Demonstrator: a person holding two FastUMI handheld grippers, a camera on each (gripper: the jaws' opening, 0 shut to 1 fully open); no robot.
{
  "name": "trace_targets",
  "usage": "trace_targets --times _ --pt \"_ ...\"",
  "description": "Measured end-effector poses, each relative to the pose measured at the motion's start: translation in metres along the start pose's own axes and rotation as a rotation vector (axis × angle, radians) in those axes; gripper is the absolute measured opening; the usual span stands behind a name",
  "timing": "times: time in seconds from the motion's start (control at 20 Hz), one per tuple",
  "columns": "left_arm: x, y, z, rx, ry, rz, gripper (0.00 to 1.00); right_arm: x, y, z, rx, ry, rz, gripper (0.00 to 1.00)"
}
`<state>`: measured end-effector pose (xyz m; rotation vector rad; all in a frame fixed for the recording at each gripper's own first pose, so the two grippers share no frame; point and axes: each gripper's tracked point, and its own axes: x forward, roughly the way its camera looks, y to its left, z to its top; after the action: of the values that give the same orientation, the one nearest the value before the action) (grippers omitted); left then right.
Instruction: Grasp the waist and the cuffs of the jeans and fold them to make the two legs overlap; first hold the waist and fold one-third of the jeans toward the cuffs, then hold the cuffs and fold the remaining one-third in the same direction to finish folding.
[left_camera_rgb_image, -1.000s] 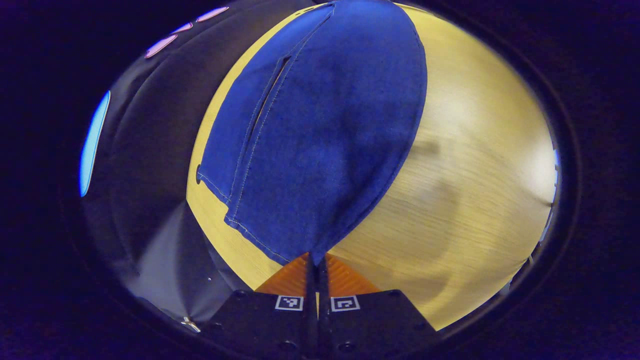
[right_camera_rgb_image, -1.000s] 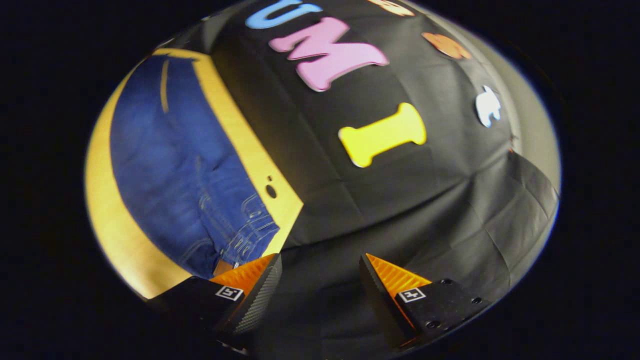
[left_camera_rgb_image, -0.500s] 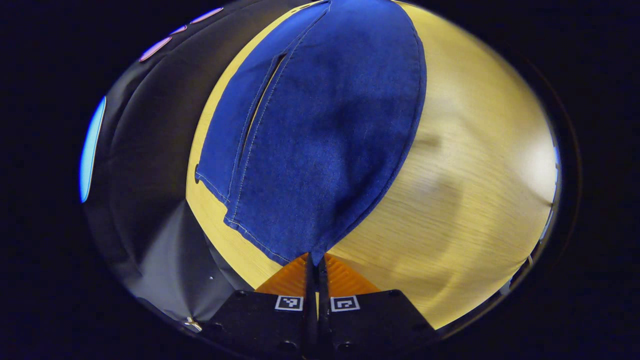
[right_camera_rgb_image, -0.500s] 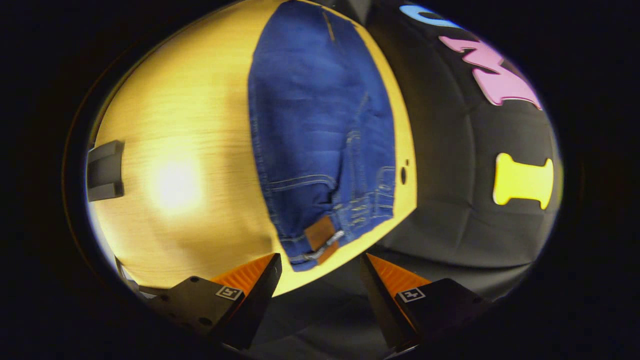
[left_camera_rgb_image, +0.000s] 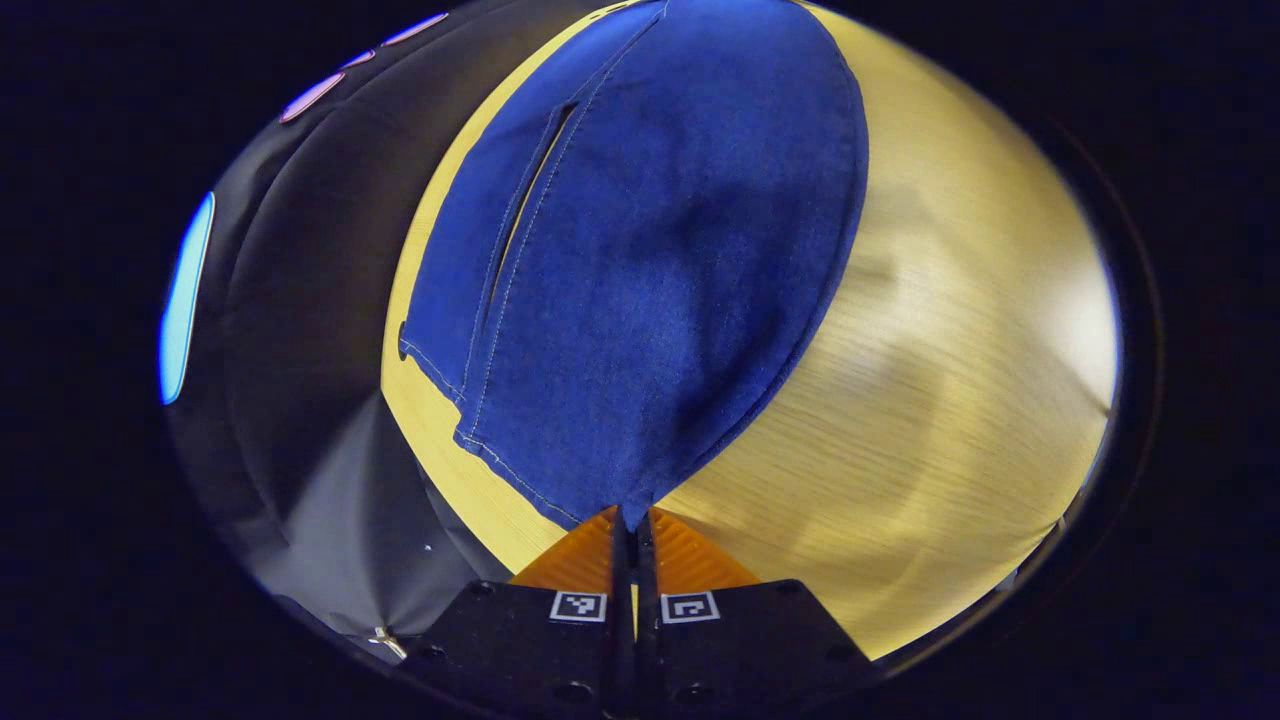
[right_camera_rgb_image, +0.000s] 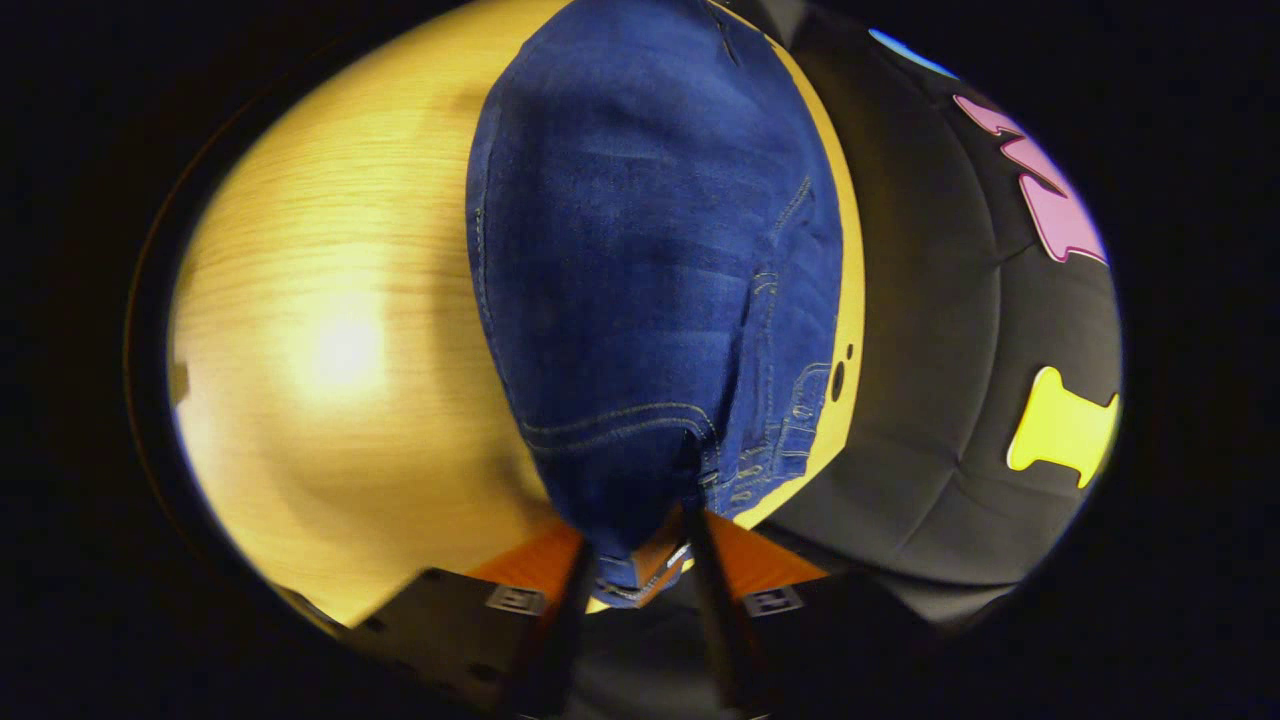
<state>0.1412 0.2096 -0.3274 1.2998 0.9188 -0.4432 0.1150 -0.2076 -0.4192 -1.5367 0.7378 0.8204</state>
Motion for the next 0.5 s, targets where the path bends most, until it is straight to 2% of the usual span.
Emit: trace_targets --times 0.1,0.15,0.2,0.25,0.5 --pt "0.000 -0.001 0.001 0.004 0.010 0.002 0.06 0.004 -0.008 0.001 0.014 0.006 -0.017 0.20" --pt "0.000 -0.002 0.002 0.001 0.016 0.007 0.06 0.003 -0.004 -0.001 0.055 0.001 -0.017 0.25" --pt "0.000 -0.002 0.001 -0.005 0.018 0.008 0.06 0.003 -0.002 -0.002 0.096 0.000 -0.001 0.17" --pt "-0.001 -0.003 0.002 -0.017 0.017 0.003 0.06 0.002 -0.001 -0.003 0.114 -0.004 0.013 0.13" --pt "-0.005 -0.008 0.011 -0.059 0.013 -0.069 0.06 -0.005 0.006 -0.002 0.054 -0.042 0.035 0.13"
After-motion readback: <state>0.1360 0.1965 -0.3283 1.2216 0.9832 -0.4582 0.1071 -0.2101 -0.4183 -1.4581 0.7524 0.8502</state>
